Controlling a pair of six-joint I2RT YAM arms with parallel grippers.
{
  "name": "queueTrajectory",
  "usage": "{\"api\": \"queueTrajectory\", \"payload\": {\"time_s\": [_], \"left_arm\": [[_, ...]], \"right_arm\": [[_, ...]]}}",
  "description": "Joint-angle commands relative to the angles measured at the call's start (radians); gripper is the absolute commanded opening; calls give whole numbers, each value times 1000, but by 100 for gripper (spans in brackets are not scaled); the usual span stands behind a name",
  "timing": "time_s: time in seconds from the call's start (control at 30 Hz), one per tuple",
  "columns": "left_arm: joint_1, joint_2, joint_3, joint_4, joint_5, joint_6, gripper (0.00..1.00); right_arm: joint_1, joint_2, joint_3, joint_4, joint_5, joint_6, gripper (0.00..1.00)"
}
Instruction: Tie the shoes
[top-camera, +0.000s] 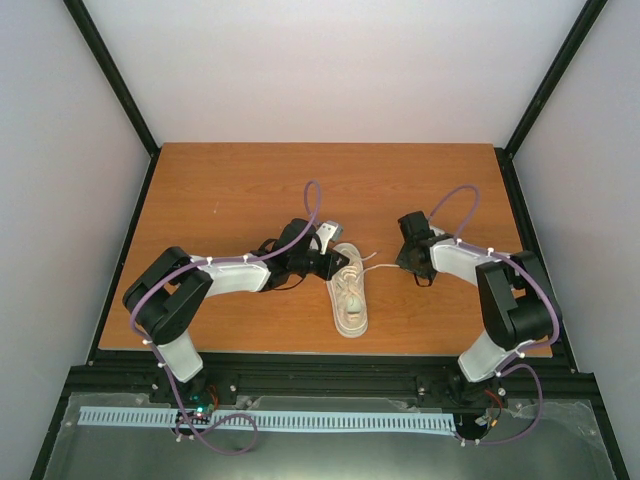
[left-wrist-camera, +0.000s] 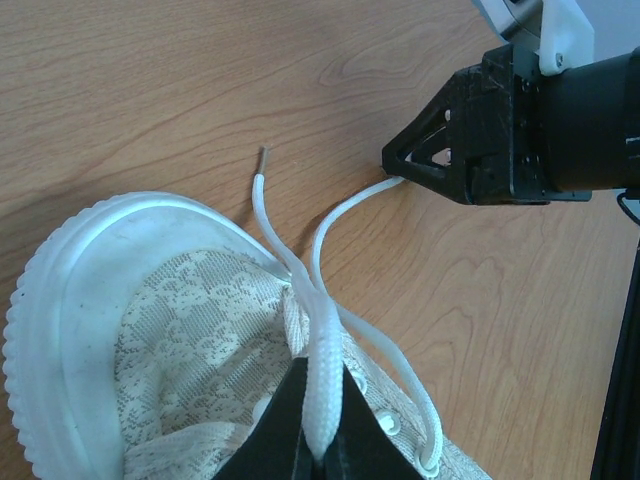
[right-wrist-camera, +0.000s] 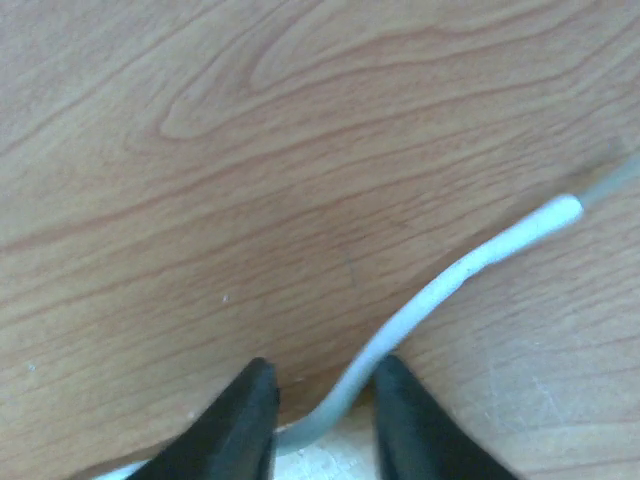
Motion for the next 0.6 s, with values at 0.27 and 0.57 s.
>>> {"api": "queueTrajectory", "payload": {"time_s": [0.27, 0.57], "left_arm": [[-9, -12, 14, 24, 85, 45, 2], [-9, 5, 36, 24, 161, 66, 8]], "right_arm": [[-4, -160, -70, 31, 37, 2, 3], [-3, -457, 1, 103, -204, -167, 3]]}}
